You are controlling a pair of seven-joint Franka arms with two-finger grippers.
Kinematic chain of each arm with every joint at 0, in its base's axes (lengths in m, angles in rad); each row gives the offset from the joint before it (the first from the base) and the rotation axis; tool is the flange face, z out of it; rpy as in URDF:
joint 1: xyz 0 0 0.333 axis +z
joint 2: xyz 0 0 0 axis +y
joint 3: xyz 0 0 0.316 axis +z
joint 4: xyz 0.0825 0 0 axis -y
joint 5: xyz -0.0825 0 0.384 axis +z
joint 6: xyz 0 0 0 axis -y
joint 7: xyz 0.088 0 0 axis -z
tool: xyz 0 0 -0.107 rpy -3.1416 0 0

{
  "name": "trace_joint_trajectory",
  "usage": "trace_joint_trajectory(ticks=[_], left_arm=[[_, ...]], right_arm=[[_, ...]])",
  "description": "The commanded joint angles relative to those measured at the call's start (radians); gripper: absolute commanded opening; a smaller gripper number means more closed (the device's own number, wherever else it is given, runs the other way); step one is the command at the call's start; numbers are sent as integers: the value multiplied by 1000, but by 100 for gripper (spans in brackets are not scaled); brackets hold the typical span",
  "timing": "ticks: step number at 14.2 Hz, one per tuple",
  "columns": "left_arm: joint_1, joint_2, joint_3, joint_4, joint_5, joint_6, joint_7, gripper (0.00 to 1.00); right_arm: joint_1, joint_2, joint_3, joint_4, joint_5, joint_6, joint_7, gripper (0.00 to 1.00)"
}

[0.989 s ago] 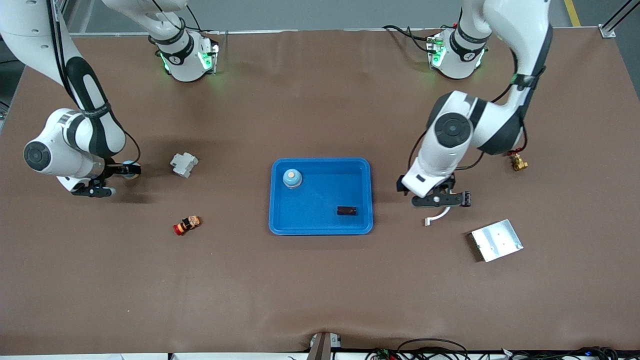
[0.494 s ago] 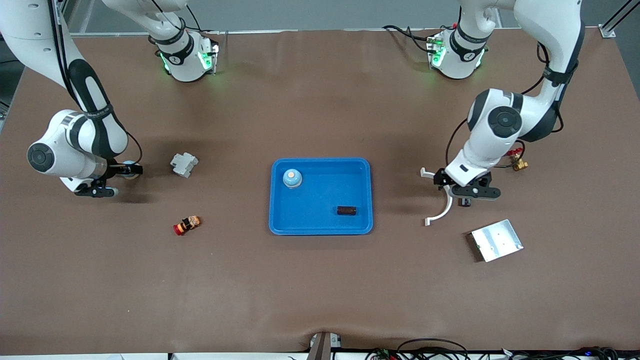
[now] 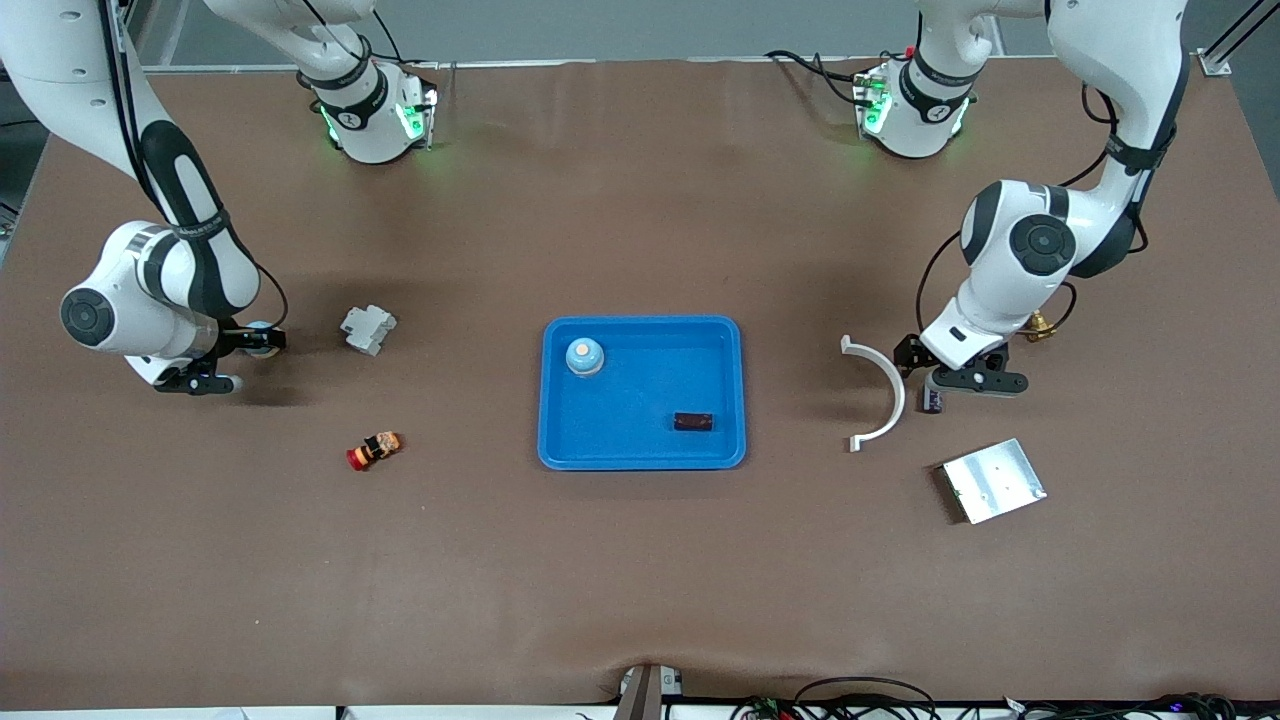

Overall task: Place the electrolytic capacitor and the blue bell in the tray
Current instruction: 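Grasp the second capacitor with the left gripper while the right gripper carries the bell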

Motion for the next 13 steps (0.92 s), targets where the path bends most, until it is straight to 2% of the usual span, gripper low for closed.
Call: trace_joint_trajectory(ticks=[1, 3, 6, 9, 11, 13], left_arm=[[40, 24, -9, -10, -3, 53, 49, 100], [49, 45, -9, -4, -3, 67, 59, 100], [48, 77, -9, -5, -1, 116, 59, 100], [48, 108, -7, -5, -1, 145, 62, 100], [48, 126, -7, -1, -1, 161, 65, 100], [54, 136, -7, -1, -1, 175, 79, 100]], right_arm=[[21, -13, 0, 1, 20, -30, -18, 39], [30, -36, 6, 24, 25, -100, -15, 31], [65, -55, 11, 113, 58, -218, -9, 28], [165, -55, 11, 234, 119, -313, 63, 23], [244, -50, 11, 315, 159, -354, 107, 15], [351, -36, 11, 383, 198, -354, 251, 13]])
